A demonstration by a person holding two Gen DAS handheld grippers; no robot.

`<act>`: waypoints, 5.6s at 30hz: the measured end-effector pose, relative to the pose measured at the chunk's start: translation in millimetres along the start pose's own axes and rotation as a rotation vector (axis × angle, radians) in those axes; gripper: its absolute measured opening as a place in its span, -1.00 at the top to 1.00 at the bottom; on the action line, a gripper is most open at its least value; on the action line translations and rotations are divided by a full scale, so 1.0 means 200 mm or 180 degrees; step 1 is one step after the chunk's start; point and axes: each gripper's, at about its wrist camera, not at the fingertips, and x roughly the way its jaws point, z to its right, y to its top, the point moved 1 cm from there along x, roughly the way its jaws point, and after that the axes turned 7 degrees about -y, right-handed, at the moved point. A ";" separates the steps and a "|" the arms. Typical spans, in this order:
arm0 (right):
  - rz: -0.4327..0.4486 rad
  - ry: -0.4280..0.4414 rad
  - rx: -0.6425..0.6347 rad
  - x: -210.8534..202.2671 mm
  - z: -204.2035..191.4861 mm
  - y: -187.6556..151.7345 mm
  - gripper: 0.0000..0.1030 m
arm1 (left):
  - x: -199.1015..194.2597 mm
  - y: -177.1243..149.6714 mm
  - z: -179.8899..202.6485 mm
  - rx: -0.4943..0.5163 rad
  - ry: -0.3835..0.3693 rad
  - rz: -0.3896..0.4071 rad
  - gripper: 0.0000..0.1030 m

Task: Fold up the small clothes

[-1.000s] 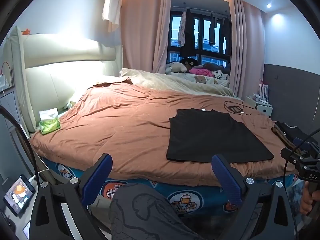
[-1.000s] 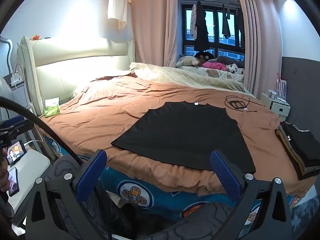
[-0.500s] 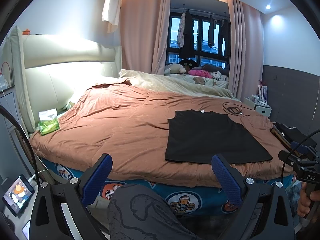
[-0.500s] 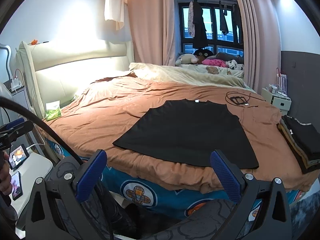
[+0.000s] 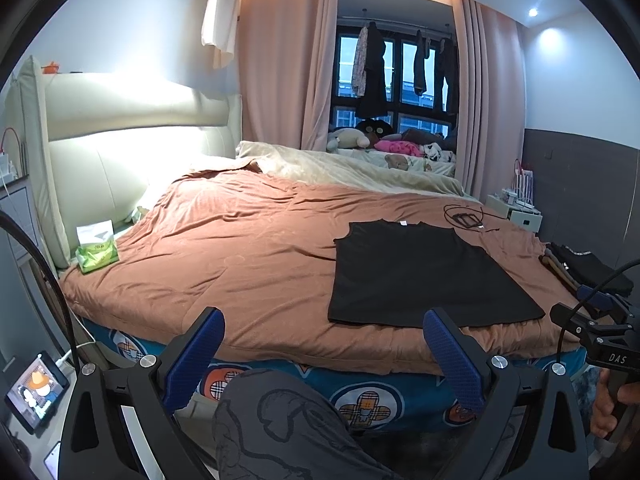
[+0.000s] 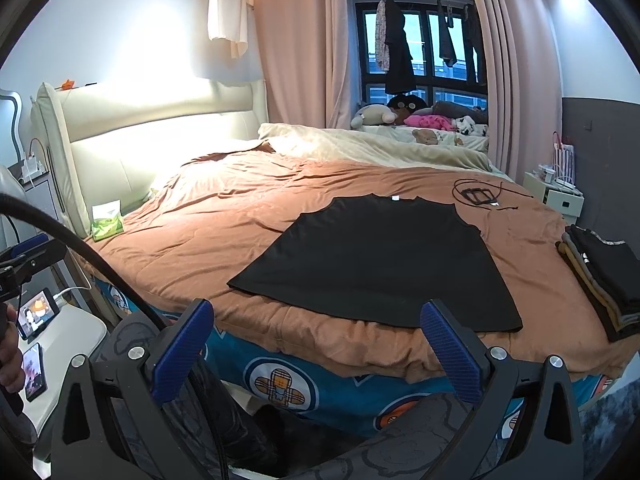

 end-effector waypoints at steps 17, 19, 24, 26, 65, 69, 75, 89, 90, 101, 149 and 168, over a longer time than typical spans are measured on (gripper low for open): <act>0.0000 0.0000 0.0000 -0.01 0.01 0.00 -1.00 | -0.01 -0.01 0.01 0.0008 -0.0008 -0.0003 -0.95; -0.0003 -0.0002 -0.0006 -0.01 0.01 0.00 -1.00 | -0.01 -0.01 0.01 0.0006 -0.0004 -0.0009 -0.95; -0.0003 -0.0003 0.0004 -0.02 0.01 -0.01 -1.00 | -0.02 -0.01 0.02 0.0021 0.0010 -0.0007 -0.95; 0.0003 -0.0004 0.0005 -0.02 0.01 0.00 -1.00 | -0.02 -0.01 0.02 0.0018 0.0006 -0.0008 -0.95; -0.0296 -0.0236 0.0276 0.43 0.25 0.13 -1.00 | 0.60 0.07 -0.01 -0.0071 -0.0214 -0.0514 -0.75; -0.0399 -0.0340 0.0338 0.48 0.29 0.12 -1.00 | 0.70 0.06 -0.04 -0.0148 -0.0257 -0.0635 -0.63; -0.0538 -0.0505 0.0465 0.56 0.35 0.13 -0.96 | 0.89 0.03 -0.05 -0.0179 -0.0332 -0.0831 -0.40; -0.0913 -0.0779 0.0966 0.76 0.53 0.15 -0.55 | 1.34 -0.10 -0.08 -0.0237 -0.0285 -0.1426 0.00; -0.0929 -0.0794 0.0985 0.76 0.53 0.16 -0.53 | 1.36 -0.10 -0.08 -0.0243 -0.0274 -0.1449 0.00; -0.1048 -0.0808 0.1242 0.86 0.65 0.18 -0.24 | 1.55 -0.20 -0.14 -0.0227 -0.0094 -0.1766 0.30; -0.0442 -0.0366 0.1411 0.33 0.74 0.18 0.98 | 1.02 0.01 -0.25 -0.0534 -0.0209 -0.0950 0.92; -0.0048 -0.0221 0.1292 -0.07 0.69 0.05 0.98 | 0.45 0.01 -0.28 -0.0555 -0.0177 -0.0447 0.92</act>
